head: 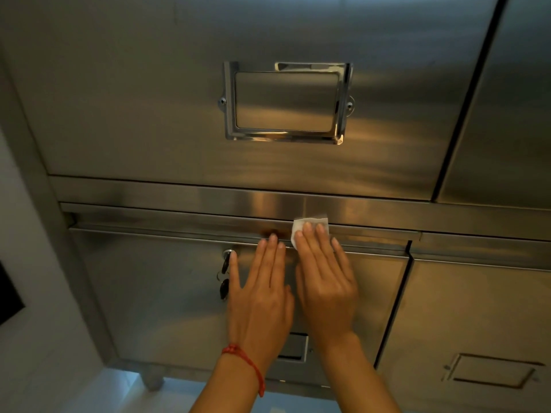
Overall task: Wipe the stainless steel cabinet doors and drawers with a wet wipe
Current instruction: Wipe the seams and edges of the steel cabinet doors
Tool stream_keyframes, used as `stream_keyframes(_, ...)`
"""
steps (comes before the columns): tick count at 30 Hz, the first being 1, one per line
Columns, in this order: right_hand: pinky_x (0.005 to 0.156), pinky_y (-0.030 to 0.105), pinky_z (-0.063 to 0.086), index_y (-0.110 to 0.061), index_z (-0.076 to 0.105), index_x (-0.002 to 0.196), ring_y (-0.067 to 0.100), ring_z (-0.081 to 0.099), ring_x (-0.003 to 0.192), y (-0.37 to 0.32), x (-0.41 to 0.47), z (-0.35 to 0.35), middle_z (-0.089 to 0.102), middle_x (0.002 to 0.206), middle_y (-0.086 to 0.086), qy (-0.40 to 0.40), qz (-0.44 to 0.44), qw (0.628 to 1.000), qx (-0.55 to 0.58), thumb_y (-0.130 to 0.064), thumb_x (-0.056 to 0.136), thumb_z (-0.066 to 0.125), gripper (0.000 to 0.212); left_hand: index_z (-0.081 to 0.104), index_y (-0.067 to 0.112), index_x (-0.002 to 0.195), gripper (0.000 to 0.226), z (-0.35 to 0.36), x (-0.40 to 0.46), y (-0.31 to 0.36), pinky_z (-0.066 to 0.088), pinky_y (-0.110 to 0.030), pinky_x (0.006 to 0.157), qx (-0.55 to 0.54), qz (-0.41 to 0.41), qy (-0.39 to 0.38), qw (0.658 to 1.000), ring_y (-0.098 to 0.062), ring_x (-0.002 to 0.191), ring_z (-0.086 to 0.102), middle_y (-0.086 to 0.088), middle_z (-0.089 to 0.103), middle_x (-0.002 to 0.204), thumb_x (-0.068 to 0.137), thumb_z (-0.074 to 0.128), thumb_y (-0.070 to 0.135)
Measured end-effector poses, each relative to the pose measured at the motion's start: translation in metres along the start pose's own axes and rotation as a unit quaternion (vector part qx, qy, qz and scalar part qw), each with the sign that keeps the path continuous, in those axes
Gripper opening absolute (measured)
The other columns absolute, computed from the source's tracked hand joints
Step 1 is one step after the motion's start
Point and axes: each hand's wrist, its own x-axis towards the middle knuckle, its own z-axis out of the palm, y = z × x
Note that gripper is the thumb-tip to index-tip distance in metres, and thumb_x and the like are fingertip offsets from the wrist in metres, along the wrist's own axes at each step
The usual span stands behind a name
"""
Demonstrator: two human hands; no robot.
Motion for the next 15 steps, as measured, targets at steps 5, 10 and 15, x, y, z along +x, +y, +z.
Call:
stream_keyframes(5,0.100,0.037,0.040,-0.001,0.065,0.114,0.026,0.057,0.115,0.001,0.003,-0.001,0.061,0.122,0.014,0.003,-0.009,1.000,-0.005,-0.005,0.093,0.044,0.030,0.058,-0.003,0.123,0.051,-0.005,0.007,-0.004,0.038,-0.068,0.091,-0.022,-0.017,0.043,0.999,-0.034,0.119,0.054,-0.020,0.056,0.129,0.080,0.053,0.024)
stream_keyframes(10,0.100,0.037,0.040,0.000,0.065,0.114,0.027,0.057,0.114,-0.004,0.004,-0.002,0.061,0.122,0.015,0.000,0.001,1.000,-0.011,-0.003,0.089,0.048,0.030,0.057,-0.001,0.125,0.054,-0.010,-0.003,-0.023,0.035,-0.064,0.094,-0.016,-0.015,0.018,1.000,-0.034,0.122,0.051,-0.020,0.052,0.133,0.083,0.039,0.028)
stream_keyframes(15,0.102,0.036,0.037,0.000,0.064,0.115,0.028,0.057,0.115,-0.013,0.004,0.001,0.061,0.121,0.015,0.005,0.015,1.000,0.004,-0.002,0.088,0.049,0.030,0.057,-0.003,0.124,0.056,-0.009,-0.013,-0.051,0.033,-0.066,0.093,-0.013,-0.020,0.015,1.000,-0.038,0.120,0.052,-0.021,0.052,0.132,0.083,0.036,0.030)
